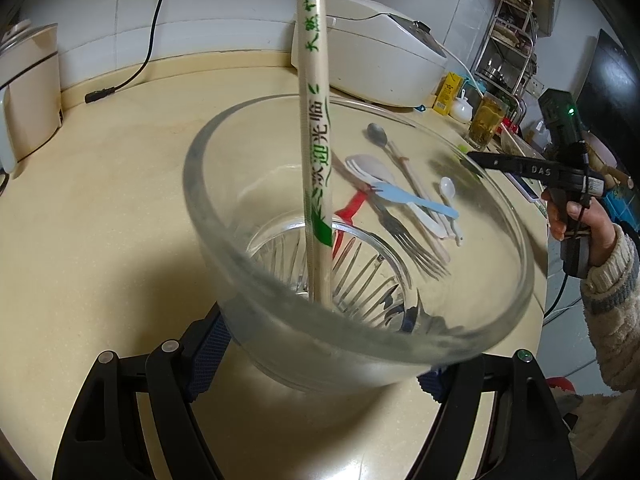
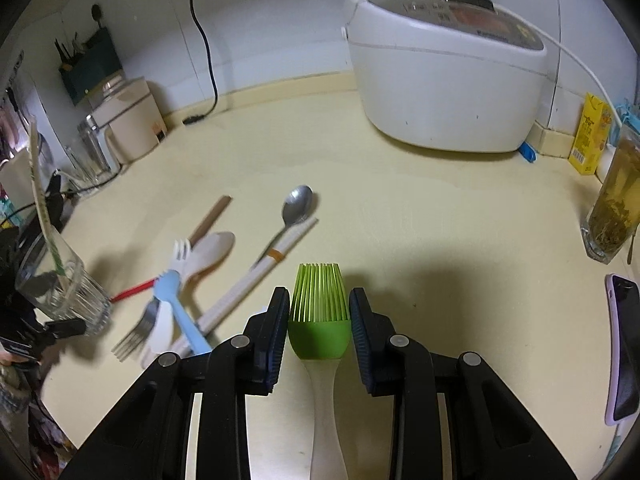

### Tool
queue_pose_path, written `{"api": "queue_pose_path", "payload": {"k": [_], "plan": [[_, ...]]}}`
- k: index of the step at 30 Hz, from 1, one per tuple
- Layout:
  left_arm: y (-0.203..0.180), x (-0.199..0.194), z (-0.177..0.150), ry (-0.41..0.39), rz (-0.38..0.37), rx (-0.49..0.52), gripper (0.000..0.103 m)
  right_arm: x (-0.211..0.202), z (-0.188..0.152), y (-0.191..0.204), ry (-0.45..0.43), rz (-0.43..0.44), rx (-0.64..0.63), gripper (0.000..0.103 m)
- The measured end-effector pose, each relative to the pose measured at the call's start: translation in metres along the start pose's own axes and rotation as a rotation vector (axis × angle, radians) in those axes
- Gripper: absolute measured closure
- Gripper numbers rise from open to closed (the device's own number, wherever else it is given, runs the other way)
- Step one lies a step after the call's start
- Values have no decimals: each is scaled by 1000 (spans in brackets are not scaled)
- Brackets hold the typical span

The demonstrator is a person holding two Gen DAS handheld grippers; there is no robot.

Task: Organize utensils
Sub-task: 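Lift the green silicone brush off the counter with the right tool, then carry the brush with the right tool over the glass cup held by the left tool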

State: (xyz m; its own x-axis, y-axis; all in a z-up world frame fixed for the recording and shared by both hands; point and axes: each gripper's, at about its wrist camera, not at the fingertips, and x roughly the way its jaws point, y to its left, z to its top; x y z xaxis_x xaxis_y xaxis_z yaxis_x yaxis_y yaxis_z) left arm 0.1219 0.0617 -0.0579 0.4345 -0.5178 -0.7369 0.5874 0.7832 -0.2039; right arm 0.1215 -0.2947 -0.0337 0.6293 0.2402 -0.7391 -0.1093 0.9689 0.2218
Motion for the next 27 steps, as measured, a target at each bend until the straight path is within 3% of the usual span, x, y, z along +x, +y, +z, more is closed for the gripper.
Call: {"api": "queue_pose_path", "payload": {"k": [11,27], "plan": [[0,2,1,8,-3,-3,21,-32,18,38,-121,-3,-75,72],[2,0,0,1,-8,-6,21,-50,28,66,-186,21,-99,72]]}}
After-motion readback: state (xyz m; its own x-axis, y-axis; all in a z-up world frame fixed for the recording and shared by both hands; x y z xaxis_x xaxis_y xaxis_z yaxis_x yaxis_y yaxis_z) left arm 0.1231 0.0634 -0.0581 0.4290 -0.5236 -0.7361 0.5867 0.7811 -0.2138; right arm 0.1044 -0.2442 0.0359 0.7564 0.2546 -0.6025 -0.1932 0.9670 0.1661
